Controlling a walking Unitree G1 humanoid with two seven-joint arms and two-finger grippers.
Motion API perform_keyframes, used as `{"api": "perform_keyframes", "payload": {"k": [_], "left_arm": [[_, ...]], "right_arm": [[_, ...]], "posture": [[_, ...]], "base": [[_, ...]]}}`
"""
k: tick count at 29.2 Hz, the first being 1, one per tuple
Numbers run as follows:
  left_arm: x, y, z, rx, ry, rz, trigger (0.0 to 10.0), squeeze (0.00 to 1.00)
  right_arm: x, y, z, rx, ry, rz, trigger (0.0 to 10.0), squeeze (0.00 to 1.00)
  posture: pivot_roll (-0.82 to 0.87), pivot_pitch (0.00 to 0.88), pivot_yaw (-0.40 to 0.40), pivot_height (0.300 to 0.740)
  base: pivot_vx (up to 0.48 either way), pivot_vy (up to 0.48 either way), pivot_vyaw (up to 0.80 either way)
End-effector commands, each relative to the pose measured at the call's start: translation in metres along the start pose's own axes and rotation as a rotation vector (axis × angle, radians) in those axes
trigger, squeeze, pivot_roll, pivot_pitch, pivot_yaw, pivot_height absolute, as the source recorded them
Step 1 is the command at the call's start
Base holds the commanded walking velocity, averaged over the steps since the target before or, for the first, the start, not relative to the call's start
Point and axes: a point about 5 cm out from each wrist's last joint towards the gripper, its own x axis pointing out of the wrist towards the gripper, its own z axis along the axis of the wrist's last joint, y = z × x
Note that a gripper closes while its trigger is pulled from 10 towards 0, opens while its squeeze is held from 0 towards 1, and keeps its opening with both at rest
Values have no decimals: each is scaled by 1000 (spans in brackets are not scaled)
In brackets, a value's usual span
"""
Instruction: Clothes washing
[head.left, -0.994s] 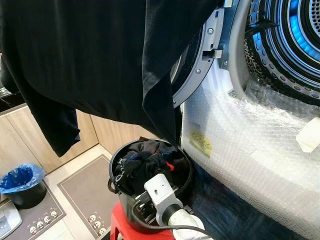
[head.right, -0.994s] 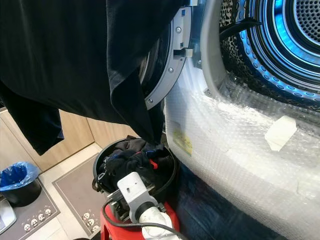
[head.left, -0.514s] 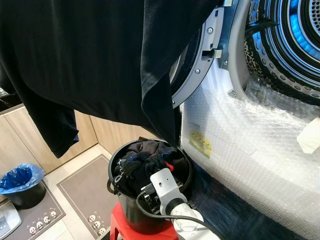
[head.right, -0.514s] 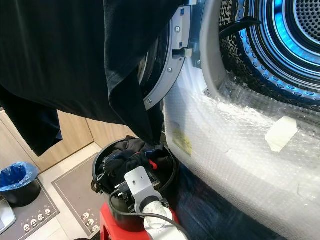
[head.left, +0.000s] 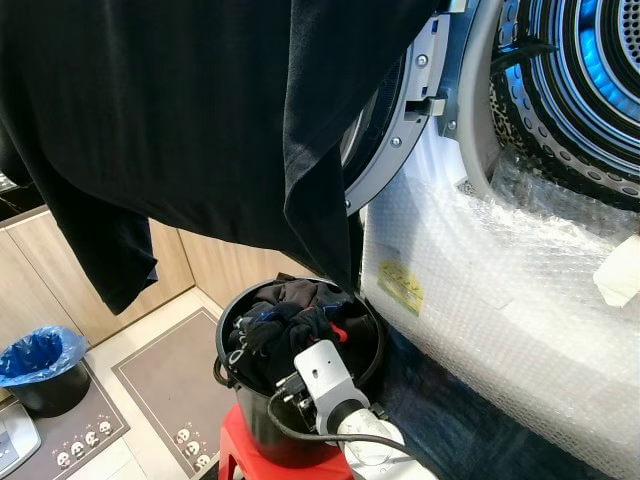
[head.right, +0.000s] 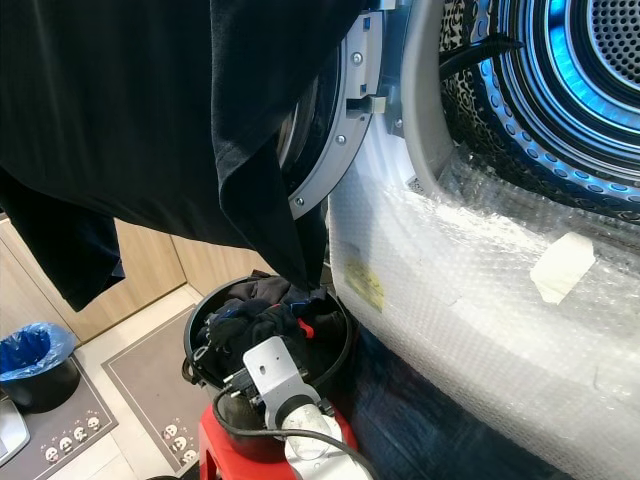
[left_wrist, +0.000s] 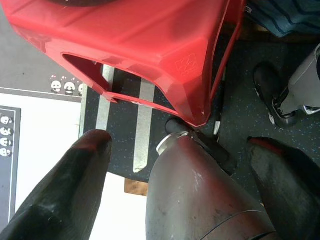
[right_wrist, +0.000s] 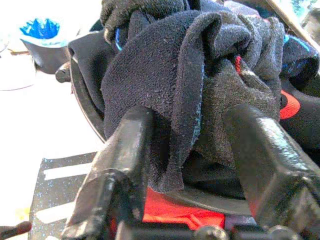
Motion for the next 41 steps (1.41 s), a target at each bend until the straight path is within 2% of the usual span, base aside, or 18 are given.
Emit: {"api": "perform_keyframes", "payload": {"k": [1, 5, 27, 33, 36, 38, 39, 41], "left_arm": [[-2, -5, -12, -9, 52, -12, 10000, 0], [-3, -6, -13, -11, 55, -11, 10000, 0], [-1, -2, -10, -12, 57, -5, 10000, 0], [-1, 0, -8, -9, 53, 0, 10000, 0], [0, 2, -6, -10, 49, 3, 10000, 0], [0, 2, -5, -11, 48, 4, 10000, 0], [0, 3, -5, -11, 47, 5, 10000, 0], [0, 4, -4, -9, 46, 6, 10000, 0]], "right_arm": [[1, 12, 7, 25, 3, 13, 0, 0], [3, 12, 4, 33, 30, 9, 0, 0], [0, 8, 18, 48, -22, 31, 0, 0], [0, 7, 25, 26, -69, 63, 0, 0], [-5, 10, 36, -37, -191, 168, 0, 0], [-8, 10, 39, -18, -215, 206, 0, 0], [-13, 9, 45, -29, -280, 259, 10000, 0], [-15, 6, 47, -47, -313, 302, 10000, 0]], "posture": [[-81, 17, 10, 740], [-79, 15, 9, 740], [-89, 12, 11, 740], [-92, 4, 12, 740], [-92, 0, 13, 740], [-94, 0, 15, 740], [-97, 0, 17, 740], [-102, 0, 18, 740]], "base": [[0, 0, 0], [0, 0, 0], [0, 0, 0], [0, 0, 0], [0, 0, 0], [0, 0, 0], [0, 0, 0], [0, 0, 0]]}}
